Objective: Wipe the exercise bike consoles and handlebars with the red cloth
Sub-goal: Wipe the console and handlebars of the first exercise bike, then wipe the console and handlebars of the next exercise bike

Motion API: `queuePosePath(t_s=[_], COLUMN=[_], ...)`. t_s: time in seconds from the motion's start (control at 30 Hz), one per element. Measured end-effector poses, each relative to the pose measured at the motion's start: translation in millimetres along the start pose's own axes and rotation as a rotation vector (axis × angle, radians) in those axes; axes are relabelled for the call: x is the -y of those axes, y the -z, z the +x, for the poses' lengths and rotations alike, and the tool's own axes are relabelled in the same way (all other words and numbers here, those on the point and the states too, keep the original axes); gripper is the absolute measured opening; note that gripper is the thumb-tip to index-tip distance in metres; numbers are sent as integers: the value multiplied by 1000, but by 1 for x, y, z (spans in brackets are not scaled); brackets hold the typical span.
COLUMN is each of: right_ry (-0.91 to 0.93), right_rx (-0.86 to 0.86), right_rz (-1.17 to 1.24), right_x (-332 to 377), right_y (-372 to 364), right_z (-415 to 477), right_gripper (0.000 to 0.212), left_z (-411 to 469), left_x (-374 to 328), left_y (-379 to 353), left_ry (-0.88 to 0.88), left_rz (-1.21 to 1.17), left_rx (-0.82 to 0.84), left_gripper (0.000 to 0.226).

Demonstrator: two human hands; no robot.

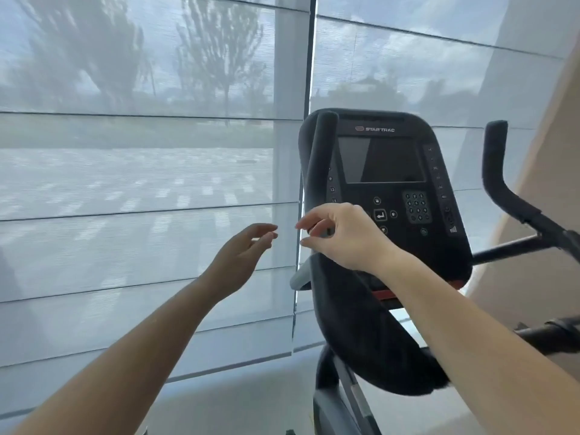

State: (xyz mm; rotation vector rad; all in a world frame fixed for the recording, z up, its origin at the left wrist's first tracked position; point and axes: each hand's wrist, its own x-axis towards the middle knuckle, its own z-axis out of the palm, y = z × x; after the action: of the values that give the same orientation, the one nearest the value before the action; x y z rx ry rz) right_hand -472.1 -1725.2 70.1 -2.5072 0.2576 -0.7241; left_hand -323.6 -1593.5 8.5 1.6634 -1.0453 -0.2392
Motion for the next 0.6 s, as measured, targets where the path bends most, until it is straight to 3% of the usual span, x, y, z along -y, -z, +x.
queuePosePath(t_s=[0.33,0.6], right_ry=[-191,-414], right_rx=[-83,-43], right_rz=[-59,-33], right_x=[63,12], right_y=[-99,-219], right_z=[-36,-103], right_gripper=[15,14], left_z=[-56,-112], left_x=[56,164], left_y=[79,67], left_ry=[-59,-103], left_rz=[73,279], left_rx=[114,208], left_gripper=[18,29])
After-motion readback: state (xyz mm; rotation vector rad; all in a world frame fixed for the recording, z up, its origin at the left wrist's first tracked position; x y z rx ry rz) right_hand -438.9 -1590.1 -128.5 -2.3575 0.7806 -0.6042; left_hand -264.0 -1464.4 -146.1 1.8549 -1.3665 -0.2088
